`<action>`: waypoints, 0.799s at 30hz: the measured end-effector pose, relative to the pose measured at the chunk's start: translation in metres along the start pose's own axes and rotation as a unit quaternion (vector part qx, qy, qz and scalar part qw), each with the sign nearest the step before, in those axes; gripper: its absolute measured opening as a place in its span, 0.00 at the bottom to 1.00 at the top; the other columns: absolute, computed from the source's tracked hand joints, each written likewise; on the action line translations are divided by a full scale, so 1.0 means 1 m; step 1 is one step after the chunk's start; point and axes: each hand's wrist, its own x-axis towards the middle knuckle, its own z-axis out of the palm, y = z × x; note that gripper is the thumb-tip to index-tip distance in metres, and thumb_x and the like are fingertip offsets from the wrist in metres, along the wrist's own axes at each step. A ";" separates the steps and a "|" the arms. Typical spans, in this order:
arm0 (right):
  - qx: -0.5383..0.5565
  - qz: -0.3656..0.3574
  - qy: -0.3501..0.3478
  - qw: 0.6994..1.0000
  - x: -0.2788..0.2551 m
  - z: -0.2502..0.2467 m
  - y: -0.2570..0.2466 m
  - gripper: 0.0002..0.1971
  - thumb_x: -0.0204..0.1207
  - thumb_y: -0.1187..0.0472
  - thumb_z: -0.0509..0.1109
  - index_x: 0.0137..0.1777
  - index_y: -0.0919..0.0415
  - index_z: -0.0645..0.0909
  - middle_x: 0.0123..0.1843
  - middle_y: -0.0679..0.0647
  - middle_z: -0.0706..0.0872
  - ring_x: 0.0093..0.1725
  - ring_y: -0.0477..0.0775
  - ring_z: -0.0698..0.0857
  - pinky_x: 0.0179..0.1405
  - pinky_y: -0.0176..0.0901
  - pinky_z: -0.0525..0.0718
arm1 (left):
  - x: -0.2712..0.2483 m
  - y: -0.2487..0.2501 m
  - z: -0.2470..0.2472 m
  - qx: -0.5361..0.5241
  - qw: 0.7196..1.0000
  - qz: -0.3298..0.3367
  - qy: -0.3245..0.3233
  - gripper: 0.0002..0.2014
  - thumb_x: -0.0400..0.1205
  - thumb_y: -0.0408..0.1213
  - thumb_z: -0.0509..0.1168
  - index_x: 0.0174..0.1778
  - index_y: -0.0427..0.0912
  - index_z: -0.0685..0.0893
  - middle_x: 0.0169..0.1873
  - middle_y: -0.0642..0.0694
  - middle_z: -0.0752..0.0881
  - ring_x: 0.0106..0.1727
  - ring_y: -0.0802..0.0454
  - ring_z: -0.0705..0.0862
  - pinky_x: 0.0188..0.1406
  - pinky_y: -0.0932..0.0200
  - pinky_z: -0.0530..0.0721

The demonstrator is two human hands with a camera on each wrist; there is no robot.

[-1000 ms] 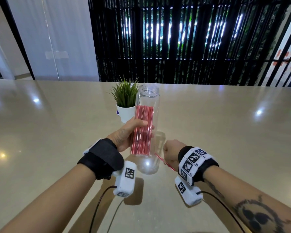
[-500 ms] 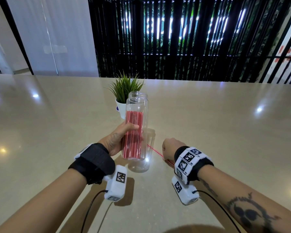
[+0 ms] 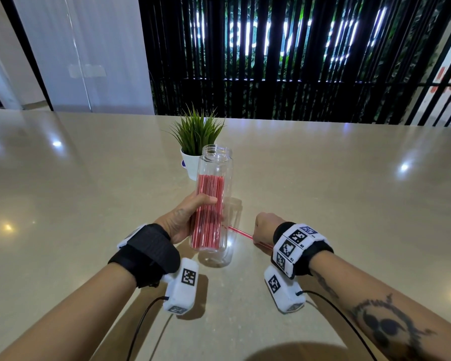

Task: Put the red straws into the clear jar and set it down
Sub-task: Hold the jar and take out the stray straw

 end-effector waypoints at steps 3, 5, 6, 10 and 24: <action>0.016 -0.005 -0.007 1.000 0.000 0.002 0.002 0.05 0.70 0.67 0.68 0.45 0.64 0.77 0.41 0.57 0.80 0.44 0.58 0.80 0.43 0.45 0.79 | 0.001 -0.003 -0.002 -0.009 1.000 0.001 0.001 0.39 0.56 0.51 0.68 0.65 0.42 0.71 0.45 0.42 0.83 0.43 0.48 0.85 0.41 0.53 0.89; 0.042 -0.006 -0.005 0.999 -0.002 -0.001 0.006 0.03 0.71 0.67 0.66 0.44 0.65 0.77 0.44 0.59 0.80 0.44 0.58 0.79 0.42 0.43 0.78 | 0.002 -0.004 -0.002 -0.015 1.000 0.002 0.002 0.39 0.57 0.50 0.69 0.66 0.42 0.71 0.45 0.42 0.83 0.44 0.48 0.85 0.42 0.51 0.88; 0.056 -0.010 -0.002 0.998 -0.003 -0.004 0.007 0.04 0.72 0.67 0.66 0.45 0.67 0.79 0.44 0.59 0.80 0.44 0.58 0.79 0.41 0.42 0.77 | 0.003 -0.004 -0.001 -0.015 1.000 0.002 0.003 0.40 0.57 0.50 0.68 0.66 0.42 0.71 0.45 0.42 0.84 0.43 0.48 0.85 0.41 0.52 0.88; 0.150 -0.028 0.037 0.988 -0.008 -0.027 0.011 0.04 0.74 0.69 0.64 0.39 0.66 0.79 0.39 0.59 0.82 0.44 0.57 0.81 0.42 0.47 0.82 | 0.006 -0.001 0.005 -0.012 1.000 0.008 0.002 0.40 0.56 0.50 0.68 0.66 0.41 0.71 0.45 0.43 0.84 0.43 0.49 0.85 0.41 0.53 0.89; 0.468 -0.190 0.347 0.790 -0.034 -0.158 -0.011 0.10 0.73 0.70 0.67 0.40 0.54 0.74 0.31 0.49 0.82 0.32 0.44 0.83 0.25 0.32 0.76 | 0.007 0.006 0.021 0.013 0.999 0.016 -0.040 0.30 0.54 0.47 0.67 0.54 0.45 0.77 0.43 0.46 0.84 0.42 0.53 0.85 0.41 0.56 0.88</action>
